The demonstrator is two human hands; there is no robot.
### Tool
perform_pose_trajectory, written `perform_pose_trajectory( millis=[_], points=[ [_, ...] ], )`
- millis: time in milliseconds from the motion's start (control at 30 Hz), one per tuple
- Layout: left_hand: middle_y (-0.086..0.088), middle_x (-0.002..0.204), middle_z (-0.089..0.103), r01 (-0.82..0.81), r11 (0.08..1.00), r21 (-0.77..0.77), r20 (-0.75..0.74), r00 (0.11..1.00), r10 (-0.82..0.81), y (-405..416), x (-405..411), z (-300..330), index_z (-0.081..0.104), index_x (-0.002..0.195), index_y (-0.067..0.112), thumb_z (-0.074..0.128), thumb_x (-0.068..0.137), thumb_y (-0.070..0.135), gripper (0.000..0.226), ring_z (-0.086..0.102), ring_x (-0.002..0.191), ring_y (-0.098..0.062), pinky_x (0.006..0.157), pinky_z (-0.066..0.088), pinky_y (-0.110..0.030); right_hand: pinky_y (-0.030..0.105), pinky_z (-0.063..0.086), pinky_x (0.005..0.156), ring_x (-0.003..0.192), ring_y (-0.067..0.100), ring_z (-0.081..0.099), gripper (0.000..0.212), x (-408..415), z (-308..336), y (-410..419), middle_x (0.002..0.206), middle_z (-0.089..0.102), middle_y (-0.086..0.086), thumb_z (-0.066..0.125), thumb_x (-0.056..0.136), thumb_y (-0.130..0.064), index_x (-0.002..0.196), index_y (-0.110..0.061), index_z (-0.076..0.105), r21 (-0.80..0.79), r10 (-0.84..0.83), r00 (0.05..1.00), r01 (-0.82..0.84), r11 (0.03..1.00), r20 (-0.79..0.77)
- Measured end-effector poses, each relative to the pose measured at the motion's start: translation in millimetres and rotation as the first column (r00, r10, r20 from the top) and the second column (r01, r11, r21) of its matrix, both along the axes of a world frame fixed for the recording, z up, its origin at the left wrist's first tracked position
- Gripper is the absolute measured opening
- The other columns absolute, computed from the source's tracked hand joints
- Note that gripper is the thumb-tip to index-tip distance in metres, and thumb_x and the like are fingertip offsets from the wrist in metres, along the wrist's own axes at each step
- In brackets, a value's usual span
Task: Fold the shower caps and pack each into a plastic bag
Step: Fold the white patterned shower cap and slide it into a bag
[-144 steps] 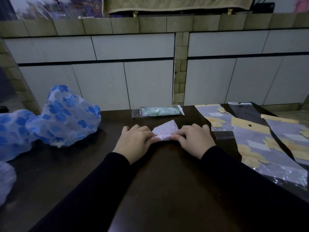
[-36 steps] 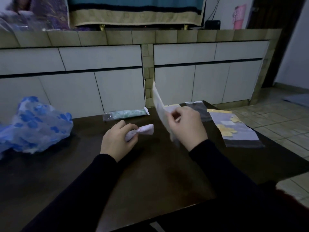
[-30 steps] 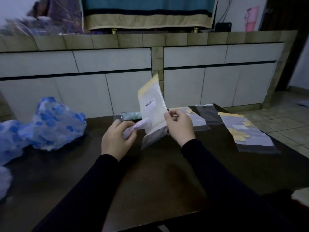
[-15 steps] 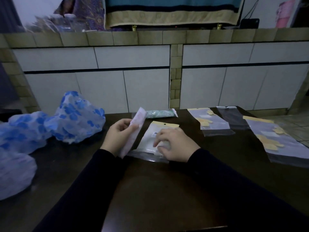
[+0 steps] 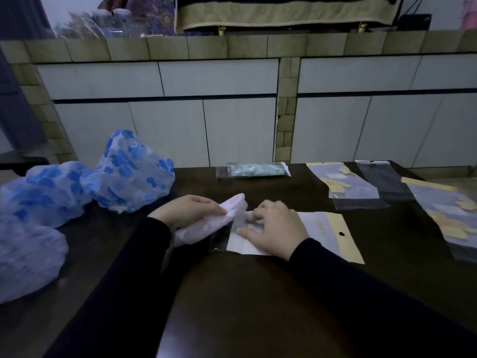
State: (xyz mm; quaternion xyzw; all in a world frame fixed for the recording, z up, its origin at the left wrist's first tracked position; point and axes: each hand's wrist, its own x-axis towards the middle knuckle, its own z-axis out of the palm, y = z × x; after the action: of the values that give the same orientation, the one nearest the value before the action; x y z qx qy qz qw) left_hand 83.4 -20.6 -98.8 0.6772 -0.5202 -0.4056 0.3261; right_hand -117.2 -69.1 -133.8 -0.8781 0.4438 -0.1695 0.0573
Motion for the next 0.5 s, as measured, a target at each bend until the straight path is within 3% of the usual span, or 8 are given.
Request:
perform_pose_trajectory(
  millis=[167,333,433,500],
  points=[
    [0.009,0.078,0.072,-0.037,0.999,0.030,0.079,0.996,0.035,0.5,0.8,-2.0,0.077,0.076,0.029,0.073,0.080,0.034,0.007,0.064,0.079,-0.007,0.077,0.044,-0.021,0.035,0.030,0.099,0.124,0.010,0.037,0.053,-14.4,6.1,-10.5,0.126,0.049,-0.016,0.053,0.080,-0.069,0.126,-0.042,0.056,0.189,0.039,0.999,-0.038,0.981,-0.002],
    [0.008,0.078,0.072,-0.012,0.999,0.048,0.097,0.995,0.007,1.1,2.3,-3.1,0.077,0.076,0.028,0.073,0.080,0.034,0.008,0.063,0.081,-0.009,0.081,0.046,-0.024,0.032,0.029,0.099,0.120,0.008,0.038,0.047,-14.1,2.9,-8.2,0.122,0.051,-0.018,0.060,0.079,-0.064,0.119,-0.040,0.064,0.162,0.003,1.000,-0.007,0.987,0.026],
    [0.008,0.081,0.072,-0.001,0.999,0.051,0.130,0.991,-0.005,1.2,3.0,-2.9,0.076,0.080,0.028,0.072,0.081,0.035,0.009,0.063,0.081,-0.008,0.083,0.046,-0.023,0.031,0.038,0.096,0.110,0.007,0.046,0.034,-15.3,1.3,-10.1,0.107,0.057,-0.017,0.063,0.083,-0.055,0.109,-0.033,0.070,0.167,-0.024,0.989,0.000,0.986,0.144],
    [0.004,0.083,0.072,0.007,0.999,0.052,0.078,0.997,-0.011,1.4,2.6,-2.4,0.076,0.090,0.019,0.070,0.084,0.031,0.014,0.063,0.081,-0.008,0.079,0.048,-0.020,0.027,0.042,0.091,0.100,0.004,0.051,0.028,-19.2,1.2,-11.5,0.098,0.057,-0.019,0.067,0.083,-0.047,0.104,-0.029,0.072,0.237,-0.067,0.948,-0.009,0.971,0.311]
  ],
)
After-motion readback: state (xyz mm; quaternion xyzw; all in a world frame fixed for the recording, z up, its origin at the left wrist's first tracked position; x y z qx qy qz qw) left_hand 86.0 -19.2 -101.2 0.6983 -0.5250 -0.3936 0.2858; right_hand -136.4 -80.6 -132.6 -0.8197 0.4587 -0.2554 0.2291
